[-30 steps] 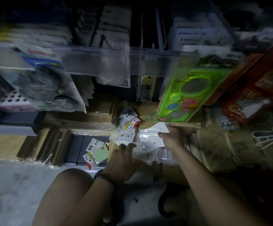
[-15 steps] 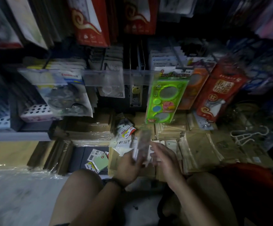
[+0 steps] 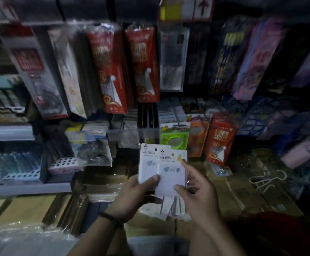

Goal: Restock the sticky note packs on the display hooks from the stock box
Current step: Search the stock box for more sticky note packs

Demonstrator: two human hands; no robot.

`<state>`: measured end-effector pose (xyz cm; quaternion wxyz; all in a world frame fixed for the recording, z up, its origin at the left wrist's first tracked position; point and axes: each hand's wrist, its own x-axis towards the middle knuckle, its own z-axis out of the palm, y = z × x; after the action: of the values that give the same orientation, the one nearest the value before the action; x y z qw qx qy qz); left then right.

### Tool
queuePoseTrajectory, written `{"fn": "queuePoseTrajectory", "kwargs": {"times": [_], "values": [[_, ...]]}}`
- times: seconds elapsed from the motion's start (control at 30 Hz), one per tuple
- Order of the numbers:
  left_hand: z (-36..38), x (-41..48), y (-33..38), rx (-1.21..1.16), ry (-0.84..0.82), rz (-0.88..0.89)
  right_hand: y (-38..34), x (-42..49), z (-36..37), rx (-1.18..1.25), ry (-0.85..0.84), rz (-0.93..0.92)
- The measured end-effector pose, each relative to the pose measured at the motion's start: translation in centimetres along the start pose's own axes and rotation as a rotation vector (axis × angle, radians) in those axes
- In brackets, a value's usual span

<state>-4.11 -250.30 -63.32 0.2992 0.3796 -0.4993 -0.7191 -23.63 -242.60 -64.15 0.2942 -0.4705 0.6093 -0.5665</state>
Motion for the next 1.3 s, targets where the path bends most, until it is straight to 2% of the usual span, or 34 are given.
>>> {"fn": "queuePoseTrajectory", "kwargs": {"times": [0.17, 0.3, 0.47, 0.77, 0.9, 1.03, 1.3], "values": [[1.9, -0.9, 7.1, 0.012, 0.051, 0.217, -6.4, 1.4, -1.4, 0.115, 0.084, -0.204], [4.0, -2.3, 14.5, 0.018, 0.036, 0.364, -12.5, 3.0, -2.4, 0.215, 0.031, -0.245], [5.6, -3.5, 22.7, 0.126, 0.071, 0.515, -19.6, 5.8, -4.5, 0.258, 0.111, -0.335], [6.2, -4.7, 34.6, 0.345, 0.283, 0.951, -30.0, 13.4, -8.2, 0.285, 0.163, -0.51], [6.0, -5.1, 38.5, 0.376, 0.262, 0.969, -33.7, 17.0, -7.9, 0.317, 0.198, -0.575], [5.7, -4.7, 41.1, 0.489, 0.282, 1.068, -36.8, 20.2, -6.8, 0.282, 0.214, -0.682], [5.0, -4.0, 43.6, 0.53, 0.261, 1.047, -39.7, 23.8, -5.3, 0.31, 0.24, -0.734]]}}
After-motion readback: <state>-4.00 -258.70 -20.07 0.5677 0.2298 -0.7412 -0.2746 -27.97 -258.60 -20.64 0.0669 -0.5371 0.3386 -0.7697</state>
